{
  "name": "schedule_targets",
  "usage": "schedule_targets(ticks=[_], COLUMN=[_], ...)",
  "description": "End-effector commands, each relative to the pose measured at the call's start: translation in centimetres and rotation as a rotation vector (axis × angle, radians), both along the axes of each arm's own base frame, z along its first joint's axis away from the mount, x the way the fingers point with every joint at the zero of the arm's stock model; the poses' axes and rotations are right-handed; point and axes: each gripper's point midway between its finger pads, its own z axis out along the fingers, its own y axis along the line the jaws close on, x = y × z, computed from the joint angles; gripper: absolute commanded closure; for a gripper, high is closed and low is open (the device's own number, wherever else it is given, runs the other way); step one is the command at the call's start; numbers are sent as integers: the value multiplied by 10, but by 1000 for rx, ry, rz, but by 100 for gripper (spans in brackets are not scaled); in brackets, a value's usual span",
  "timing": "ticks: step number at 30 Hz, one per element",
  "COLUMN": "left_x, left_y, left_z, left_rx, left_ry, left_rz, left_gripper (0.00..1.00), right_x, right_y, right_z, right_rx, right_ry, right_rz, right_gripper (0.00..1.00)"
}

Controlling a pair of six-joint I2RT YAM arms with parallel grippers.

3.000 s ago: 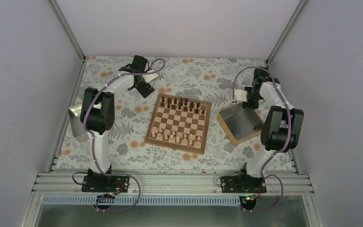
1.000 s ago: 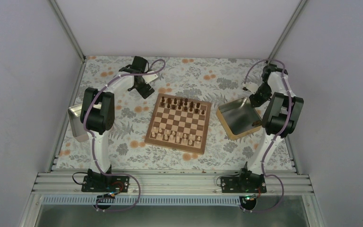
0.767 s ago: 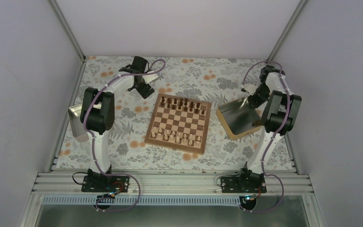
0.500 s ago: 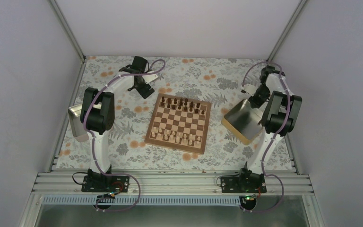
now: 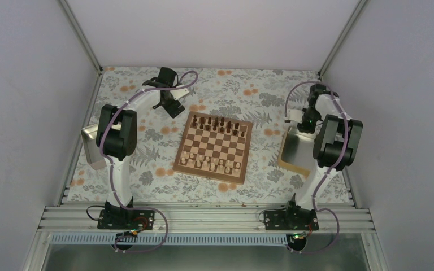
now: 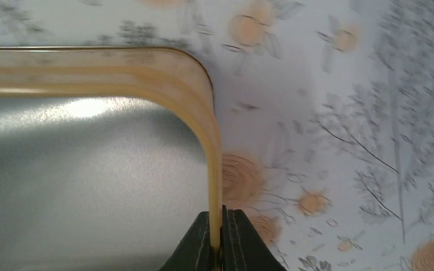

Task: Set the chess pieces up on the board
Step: Adjust the storage box at the center of the board.

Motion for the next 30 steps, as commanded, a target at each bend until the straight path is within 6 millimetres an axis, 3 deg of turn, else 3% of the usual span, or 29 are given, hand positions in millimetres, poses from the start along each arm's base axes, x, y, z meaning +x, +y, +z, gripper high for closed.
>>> schedule_targets(ticks=[1,6,11,18,24,30], left_x=[-2,-3,-3,-4,-4,-4], left_y=[-4,-7,-7,-6,-6,-5], left_z=[1,1,1,2,1,-1], left_rx=[2,2,2,4,5,9], left_ry=[9,10,7,2,1,4], left_rz=[-18,-21,-22,-23,-23,-22], left_gripper=[0,0,0,0,0,0], right_x=[-7,-6,7,22,13,-5], right_y=[16,34,57,70,88,114], right_z=[5,2,11,17,11,20], right_rx=[-80,-151,-216,-281,-284,-270], right_ry=[-39,-86,-158,-195,-200,-264], right_rz=[215,380,519,626,701,760], right_gripper=[92,90,91,94,95,94])
